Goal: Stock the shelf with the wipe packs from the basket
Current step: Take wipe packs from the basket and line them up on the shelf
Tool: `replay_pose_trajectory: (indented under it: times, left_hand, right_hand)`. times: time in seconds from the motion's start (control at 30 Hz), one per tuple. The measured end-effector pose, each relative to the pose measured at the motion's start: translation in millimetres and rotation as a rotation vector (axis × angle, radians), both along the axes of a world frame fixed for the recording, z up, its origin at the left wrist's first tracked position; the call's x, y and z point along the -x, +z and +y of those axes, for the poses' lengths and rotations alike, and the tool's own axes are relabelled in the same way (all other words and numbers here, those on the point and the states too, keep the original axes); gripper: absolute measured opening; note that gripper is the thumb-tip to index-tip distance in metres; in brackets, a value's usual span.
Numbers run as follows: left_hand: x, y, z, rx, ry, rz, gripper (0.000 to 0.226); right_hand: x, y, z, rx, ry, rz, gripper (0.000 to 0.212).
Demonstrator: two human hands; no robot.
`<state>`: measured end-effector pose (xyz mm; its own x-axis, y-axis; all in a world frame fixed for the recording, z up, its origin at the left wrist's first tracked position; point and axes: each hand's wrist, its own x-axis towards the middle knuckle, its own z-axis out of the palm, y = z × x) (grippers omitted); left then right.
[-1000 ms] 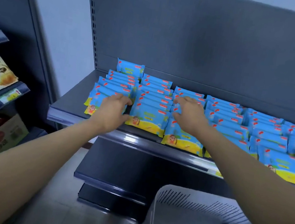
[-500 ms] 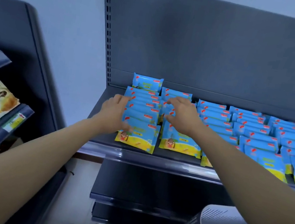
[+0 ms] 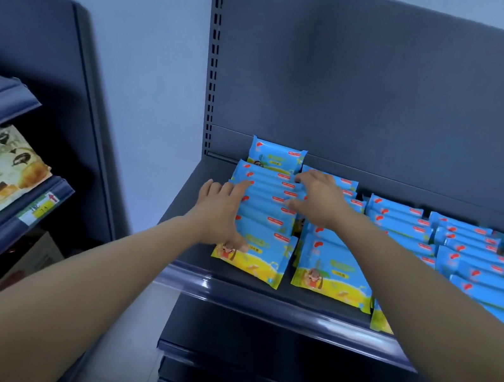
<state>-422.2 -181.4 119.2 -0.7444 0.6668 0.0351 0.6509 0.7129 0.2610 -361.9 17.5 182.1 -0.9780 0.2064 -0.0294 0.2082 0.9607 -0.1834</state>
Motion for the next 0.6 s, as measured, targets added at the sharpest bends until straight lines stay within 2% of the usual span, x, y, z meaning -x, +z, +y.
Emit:
replay_pose_trajectory:
  times: [0.2,0.4,0.6]
  left_hand:
    - [19.1,9.9,0.8,0.046,0.055,-0.01,0.125]
    - [25.2,13.5,5.4,0.132,0.068,-0.021,0.123]
    - [33.7,15.7,8.3,0.162,0.042,-0.039,0.124]
  right_hand:
    - [46.7,-0.7,15.2,0.086,0.064,-0.077,0.072]
    - [87.9,-9.2,27.1,0.176,0.083,-0.26,0.087]
    - [112.6,-4.8,28.4,0.102,0.111,-0.477,0.086]
